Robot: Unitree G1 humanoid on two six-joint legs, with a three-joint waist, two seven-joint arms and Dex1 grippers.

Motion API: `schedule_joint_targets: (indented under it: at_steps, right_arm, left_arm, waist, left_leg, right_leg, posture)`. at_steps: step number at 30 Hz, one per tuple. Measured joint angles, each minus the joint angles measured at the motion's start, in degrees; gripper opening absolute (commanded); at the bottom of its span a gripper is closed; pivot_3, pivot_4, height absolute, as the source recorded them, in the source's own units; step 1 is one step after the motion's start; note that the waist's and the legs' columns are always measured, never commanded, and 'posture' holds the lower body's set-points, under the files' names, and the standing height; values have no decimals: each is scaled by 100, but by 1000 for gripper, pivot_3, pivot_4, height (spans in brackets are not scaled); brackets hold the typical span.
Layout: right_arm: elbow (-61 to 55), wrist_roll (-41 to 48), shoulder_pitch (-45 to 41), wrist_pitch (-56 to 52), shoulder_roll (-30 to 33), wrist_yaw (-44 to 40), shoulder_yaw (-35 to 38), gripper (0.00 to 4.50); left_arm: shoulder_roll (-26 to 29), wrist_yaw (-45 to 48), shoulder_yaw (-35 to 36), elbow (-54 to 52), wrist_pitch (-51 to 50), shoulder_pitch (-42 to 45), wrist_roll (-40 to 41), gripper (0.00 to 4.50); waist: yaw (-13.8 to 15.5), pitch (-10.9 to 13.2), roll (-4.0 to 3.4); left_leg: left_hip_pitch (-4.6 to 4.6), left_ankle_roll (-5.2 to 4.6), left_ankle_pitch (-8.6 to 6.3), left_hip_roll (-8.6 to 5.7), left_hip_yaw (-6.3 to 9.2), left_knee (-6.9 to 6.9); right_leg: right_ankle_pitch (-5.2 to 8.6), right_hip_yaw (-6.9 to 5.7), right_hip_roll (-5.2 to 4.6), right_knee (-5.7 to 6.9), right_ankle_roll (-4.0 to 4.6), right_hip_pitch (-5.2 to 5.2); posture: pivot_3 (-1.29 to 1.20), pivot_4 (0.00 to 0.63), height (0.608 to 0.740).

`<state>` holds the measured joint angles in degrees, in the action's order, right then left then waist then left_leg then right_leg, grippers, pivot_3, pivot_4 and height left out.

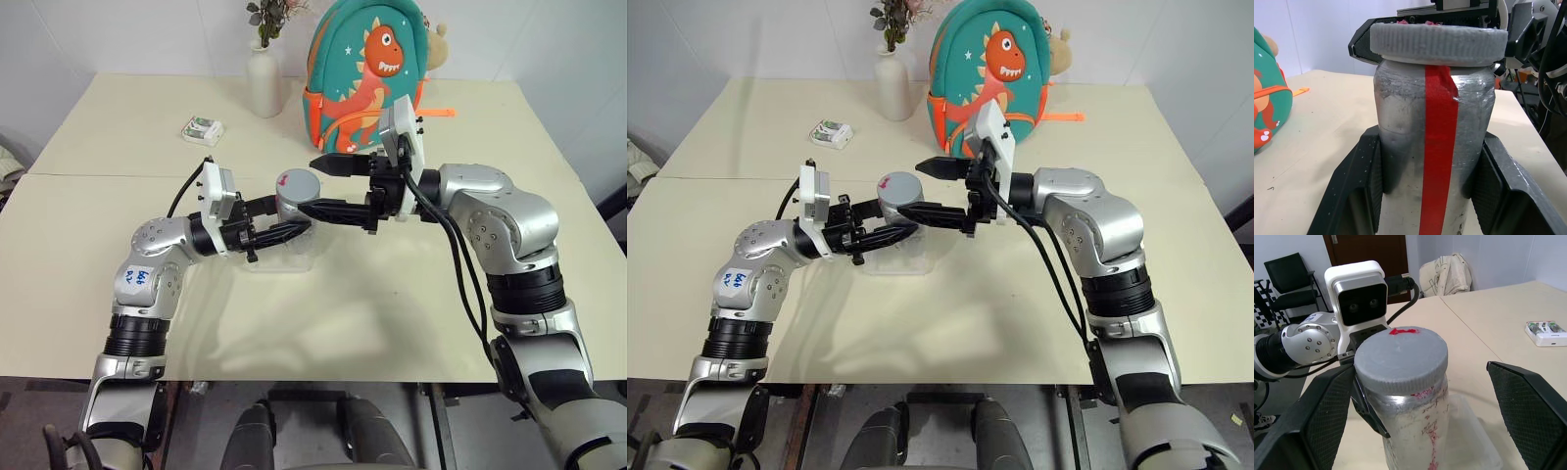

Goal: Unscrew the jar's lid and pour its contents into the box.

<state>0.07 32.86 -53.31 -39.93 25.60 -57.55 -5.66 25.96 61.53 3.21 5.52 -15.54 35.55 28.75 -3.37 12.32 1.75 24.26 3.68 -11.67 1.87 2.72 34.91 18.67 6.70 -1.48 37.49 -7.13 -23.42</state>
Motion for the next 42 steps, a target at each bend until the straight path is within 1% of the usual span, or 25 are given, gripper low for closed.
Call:
schedule_joint_targets:
  at_steps: [11, 19, 32, 37, 40, 42]
  right_arm:
    - [24, 9, 4, 0, 35, -144, 91, 4493]
    - [-177, 242, 45, -47, 25, -300, 148, 4493]
    - [145, -28, -160, 10, -360, -130, 34, 4493]
    - [146, -28, -175, 10, -392, -136, 27, 4493]
    - [145, -27, -174, 6, -392, -149, 25, 3953]
    - [145, -28, -175, 5, -392, -160, -12, 3262]
  left_arm:
    - [0, 28, 0, 0, 1, 0, 0, 2088]
    - [1, 35, 1, -1, 1, 0, 0, 2088]
    - [1, 41, 4, -2, 1, 0, 1, 2088]
    - [1, 38, 4, -2, 1, 0, 1, 2088]
    - [1, 29, 4, -3, 1, 0, 1, 2088]
    - [1, 23, 4, -4, 1, -1, 1, 2088]
  waist:
    - [0, 0, 0]
    - [-1, 0, 0]
    - [-1, 0, 0]
    - [1, 0, 0]
    - [-2, 0, 0]
    - [-3, 0, 0]
  left_leg:
    - [0, 0, 0, 0, 0, 0]
    - [0, 0, 0, 0, 0, 0]
    - [0, 0, 0, 0, 0, 0]
    - [0, 0, 0, 0, 0, 0]
    - [0, 0, 0, 0, 0, 0]
    - [0, 0, 0, 0, 0, 0]
  right_leg:
    - [0, 0, 0, 0, 0, 0]
    - [0, 0, 0, 1, 0, 0]
    - [0, 0, 0, 1, 0, 0]
    - [0, 0, -1, 1, 0, 0]
    - [0, 0, 0, 1, 0, 0]
    - [0, 0, 0, 1, 0, 0]
  posture:
    - [0, 150, 740]
    - [0, 150, 740]
    - [0, 150, 740]
    - [0, 150, 740]
    - [0, 150, 740]
    - [0, 150, 740]
